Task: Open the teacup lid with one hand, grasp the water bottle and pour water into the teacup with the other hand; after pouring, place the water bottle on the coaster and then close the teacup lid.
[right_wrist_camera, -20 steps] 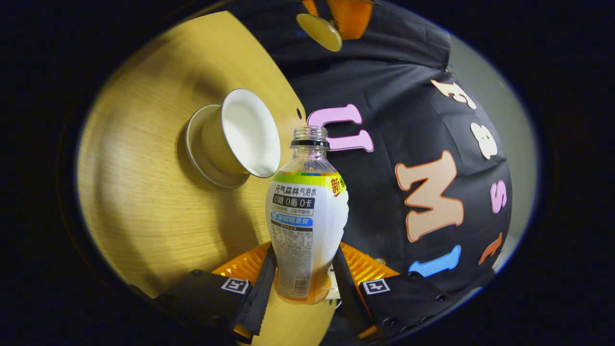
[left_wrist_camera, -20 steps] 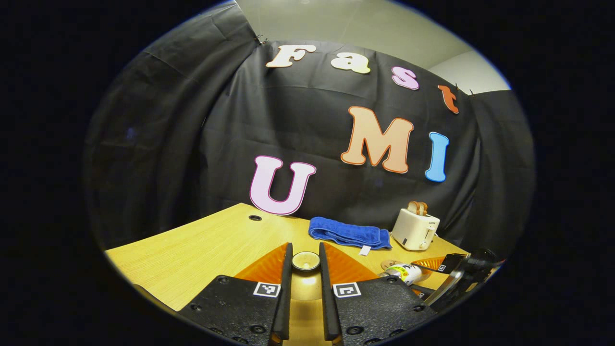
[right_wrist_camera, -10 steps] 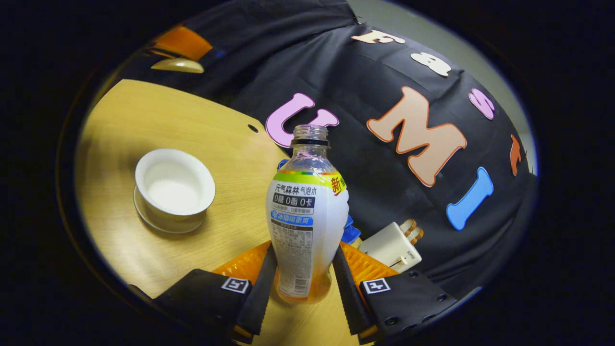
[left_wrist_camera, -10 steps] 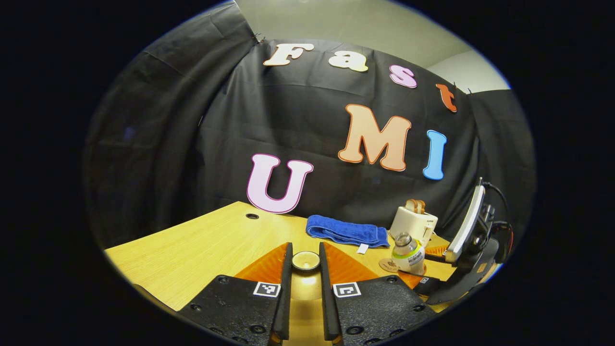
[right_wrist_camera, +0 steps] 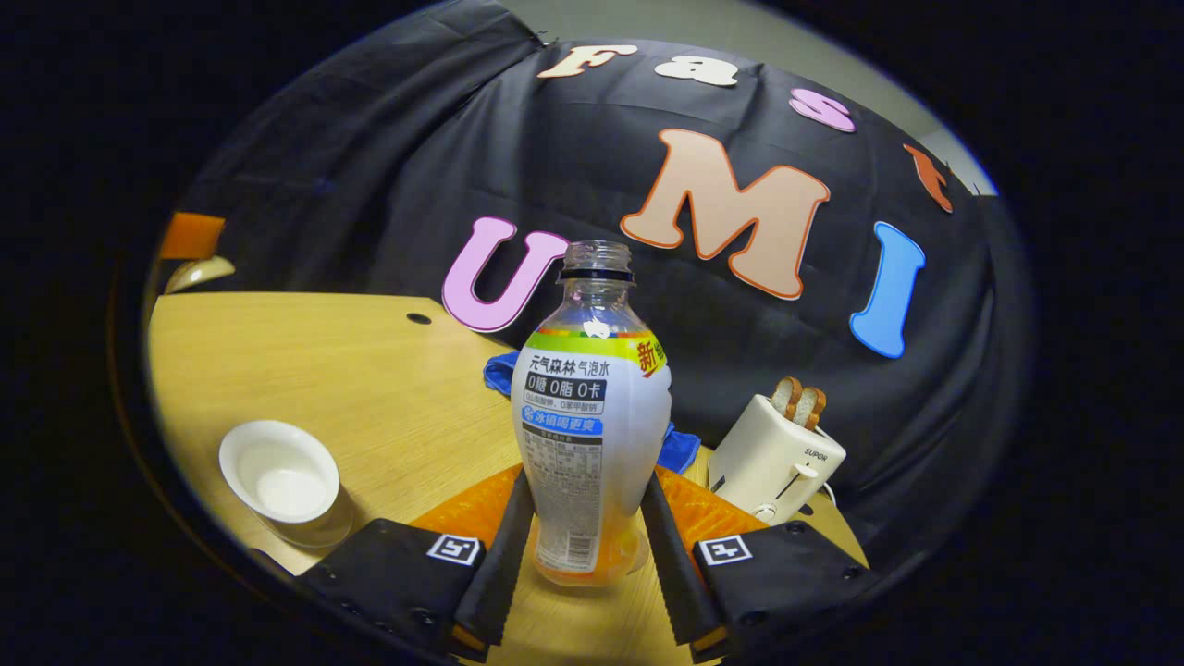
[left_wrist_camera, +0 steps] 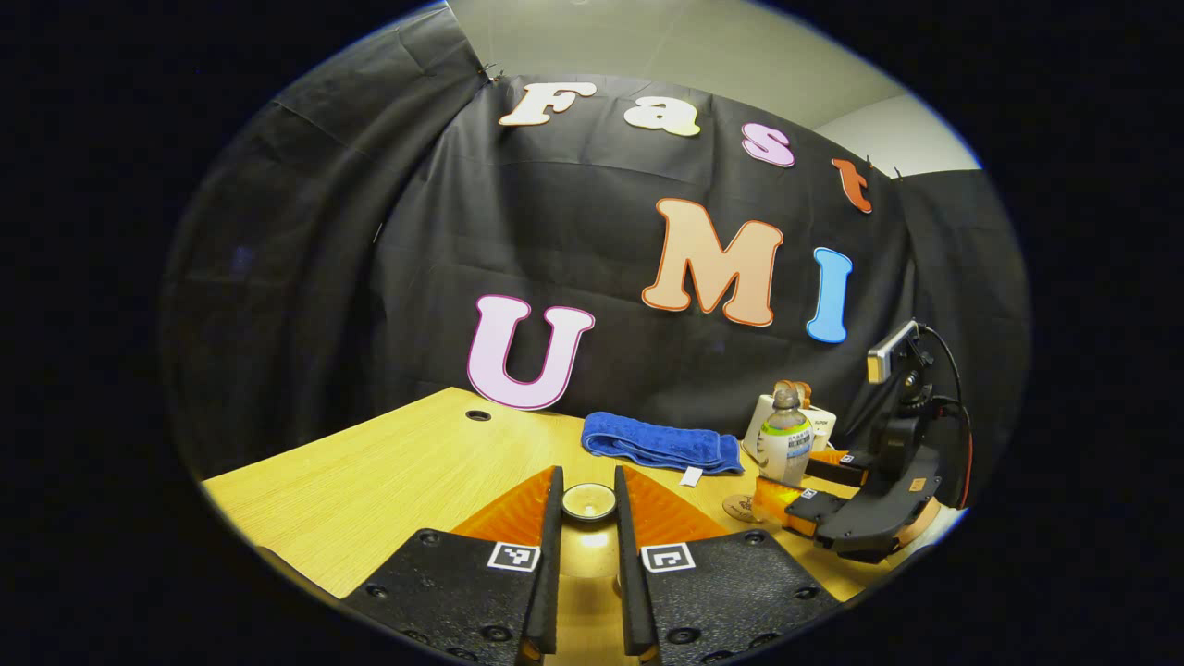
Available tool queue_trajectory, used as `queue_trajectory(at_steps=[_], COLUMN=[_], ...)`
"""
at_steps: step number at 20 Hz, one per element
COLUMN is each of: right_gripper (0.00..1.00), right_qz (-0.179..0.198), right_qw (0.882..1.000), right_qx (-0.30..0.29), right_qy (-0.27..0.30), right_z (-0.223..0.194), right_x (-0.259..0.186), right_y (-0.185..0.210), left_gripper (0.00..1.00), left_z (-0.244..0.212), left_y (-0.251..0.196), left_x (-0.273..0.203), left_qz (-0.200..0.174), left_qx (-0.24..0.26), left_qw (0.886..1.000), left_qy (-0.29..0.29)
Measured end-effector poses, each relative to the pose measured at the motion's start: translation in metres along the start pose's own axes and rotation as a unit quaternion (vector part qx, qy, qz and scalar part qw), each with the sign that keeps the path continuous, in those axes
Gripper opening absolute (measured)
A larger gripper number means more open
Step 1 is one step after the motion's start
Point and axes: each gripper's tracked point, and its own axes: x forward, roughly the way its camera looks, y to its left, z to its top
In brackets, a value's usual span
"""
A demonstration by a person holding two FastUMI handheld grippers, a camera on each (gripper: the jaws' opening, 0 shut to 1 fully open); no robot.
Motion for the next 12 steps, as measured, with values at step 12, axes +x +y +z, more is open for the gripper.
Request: queue_trajectory(at_steps=[12], right_gripper=[0.71], right_qz=[-0.047], right_qw=[0.990], right_qx=[0.135], right_qy=[0.007], right_z=[-0.023], right_x=[0.055], right_y=[-0.042], left_gripper=[0.26], left_z=[0.005], left_y=[-0.006], left_x=[-0.002], left_qz=[-0.008], left_qx=[0.009], left_qw=[1.000], left_qy=[-0.008])
